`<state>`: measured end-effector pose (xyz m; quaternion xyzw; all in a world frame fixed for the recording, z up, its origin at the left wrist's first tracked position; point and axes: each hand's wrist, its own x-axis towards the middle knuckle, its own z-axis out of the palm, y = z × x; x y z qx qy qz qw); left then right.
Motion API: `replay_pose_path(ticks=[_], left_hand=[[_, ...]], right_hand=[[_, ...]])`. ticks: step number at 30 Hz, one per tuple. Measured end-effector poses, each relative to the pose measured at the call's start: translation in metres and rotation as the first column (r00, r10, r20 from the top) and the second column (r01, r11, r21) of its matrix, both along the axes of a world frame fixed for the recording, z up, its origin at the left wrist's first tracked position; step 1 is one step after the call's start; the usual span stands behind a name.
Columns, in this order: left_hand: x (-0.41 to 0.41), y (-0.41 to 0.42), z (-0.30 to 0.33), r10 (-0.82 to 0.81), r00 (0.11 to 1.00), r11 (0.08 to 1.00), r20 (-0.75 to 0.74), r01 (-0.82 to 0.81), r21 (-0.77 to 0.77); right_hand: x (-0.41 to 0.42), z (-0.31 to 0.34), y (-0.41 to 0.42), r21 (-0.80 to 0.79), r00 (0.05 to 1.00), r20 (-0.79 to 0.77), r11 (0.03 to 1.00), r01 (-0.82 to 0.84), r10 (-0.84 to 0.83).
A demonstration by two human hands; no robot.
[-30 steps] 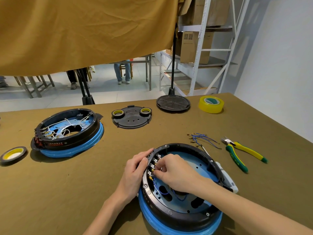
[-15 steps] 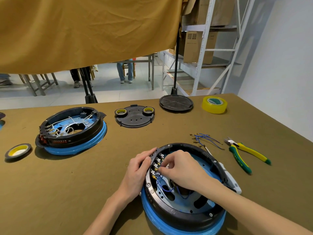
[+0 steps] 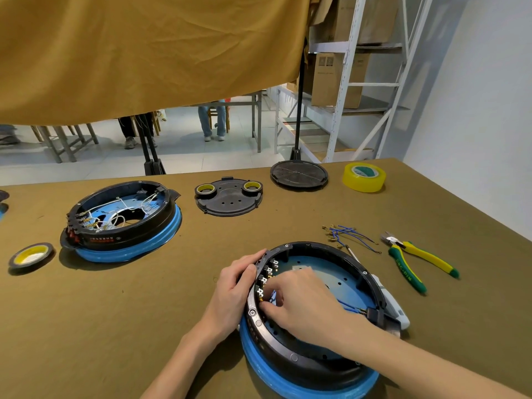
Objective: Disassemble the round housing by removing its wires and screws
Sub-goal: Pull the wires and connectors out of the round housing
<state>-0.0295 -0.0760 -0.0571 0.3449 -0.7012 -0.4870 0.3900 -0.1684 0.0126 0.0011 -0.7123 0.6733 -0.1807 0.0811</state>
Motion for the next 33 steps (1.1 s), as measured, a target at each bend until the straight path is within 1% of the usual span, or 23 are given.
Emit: replay_pose_path(ticks=[3,8,13,21,23,26,33], left_hand=[[0.0000,0.0001,0.0005,-0.004,1.000,1.000,0.000,0.004,0.001],[0.0000,0.0006,0.0008,-0.011,1.000,1.000,0.012,0.011,0.002],[0.0010,0.0009,0.0008,-0.011,1.000,1.000,0.006,0.011,0.016],[0.0006,0.0035,0.0028,-0.012,1.000,1.000,0.009,0.012,0.016],[0.0009,0.0037,0.0029,-0.011,1.000,1.000,0.011,0.011,0.017],[0.0010,0.0045,0.0038,-0.009,1.000,1.000,0.011,0.009,0.019],[0.0014,0.0049,0.0041,-0.011,1.000,1.000,0.009,0.011,0.013]], right_hand=[[0.0022,-0.0057,0.0011,-0.029,0.999,-0.041,1.000,-0.001,0.000],[0.0011,-0.0073,-0.0010,0.006,0.999,-0.033,1.000,0.004,-0.004],[-0.0034,-0.0063,-0.0016,0.015,0.998,-0.021,0.998,-0.065,0.066],[-0.0033,-0.0069,-0.0008,0.026,0.998,-0.025,0.998,-0.053,0.054],[-0.0023,-0.0070,-0.0004,0.008,0.998,-0.054,0.999,-0.043,0.044],[-0.0023,-0.0069,0.0001,0.017,0.998,-0.037,0.999,-0.047,0.048],[-0.0010,-0.0081,0.0004,-0.009,0.996,-0.075,0.999,-0.045,0.044]])
